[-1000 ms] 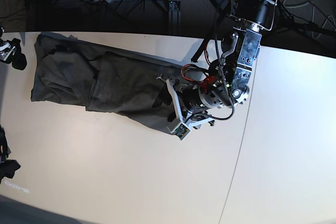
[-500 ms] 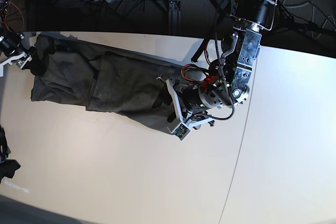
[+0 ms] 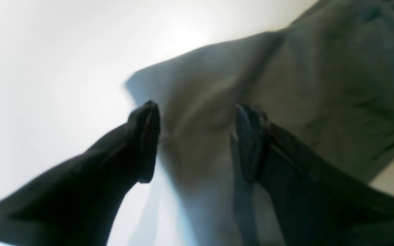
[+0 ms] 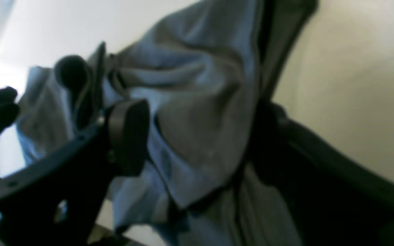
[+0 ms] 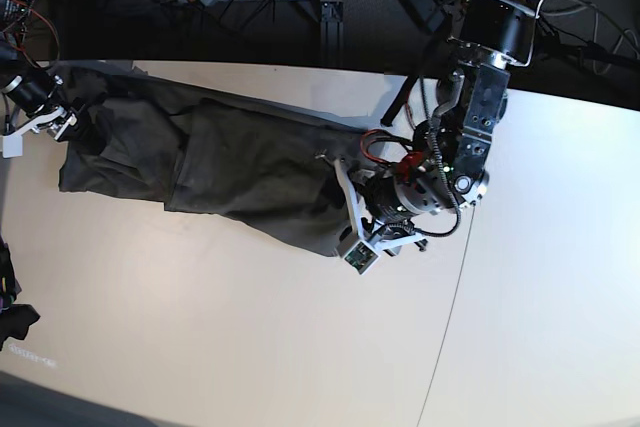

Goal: Fold the T-shirt properly
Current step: 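Carry the strip end with the left gripper over toward the right gripper, then grasp the folded bundle with both grippers and fold it over again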

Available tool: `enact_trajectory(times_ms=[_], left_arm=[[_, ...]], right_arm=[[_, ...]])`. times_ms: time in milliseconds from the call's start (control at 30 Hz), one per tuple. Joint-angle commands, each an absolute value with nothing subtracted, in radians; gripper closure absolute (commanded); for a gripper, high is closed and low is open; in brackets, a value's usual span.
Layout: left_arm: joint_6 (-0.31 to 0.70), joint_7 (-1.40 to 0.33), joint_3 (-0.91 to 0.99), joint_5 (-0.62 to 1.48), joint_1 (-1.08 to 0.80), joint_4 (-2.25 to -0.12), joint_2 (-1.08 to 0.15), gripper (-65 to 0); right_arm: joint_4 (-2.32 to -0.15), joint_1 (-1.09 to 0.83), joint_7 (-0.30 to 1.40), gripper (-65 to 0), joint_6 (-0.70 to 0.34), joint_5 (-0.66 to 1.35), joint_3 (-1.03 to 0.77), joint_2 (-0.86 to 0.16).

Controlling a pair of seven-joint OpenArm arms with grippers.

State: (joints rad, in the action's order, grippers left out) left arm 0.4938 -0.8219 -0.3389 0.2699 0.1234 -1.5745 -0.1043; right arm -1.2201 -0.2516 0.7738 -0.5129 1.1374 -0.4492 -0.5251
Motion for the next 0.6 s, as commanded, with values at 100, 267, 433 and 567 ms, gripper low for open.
enact_trajectory(times_ms=[100, 267, 433, 567], left_arm=[[0.49, -0.802, -0.3, 0.281, 0.147, -1.594, -0.131, -38.0], [0.49, -0.815, -0.213, 0.295, 0.147, -1.594, -0.137, -38.0], [0.49, -0.871, -0.138, 0.365, 0.146, -1.594, -0.199, -38.0], [0.495, -0.894, -0.131, 0.41, 0.116, -1.594, -0.248, -38.0]], right_arm=[[-1.222, -0.255, 0.817, -38.0, -0.592, 1.092, -0.445, -0.504], [-1.222, -0.241, 0.735, 0.0, -0.591, 0.97, -0.445, -0.503], [-1.221, -0.187, 0.707, 0.0, -0.59, 0.846, -0.49, -0.515], [-1.221, -0.153, 0.707, 0.0, -0.591, 0.816, -0.516, -0.581]])
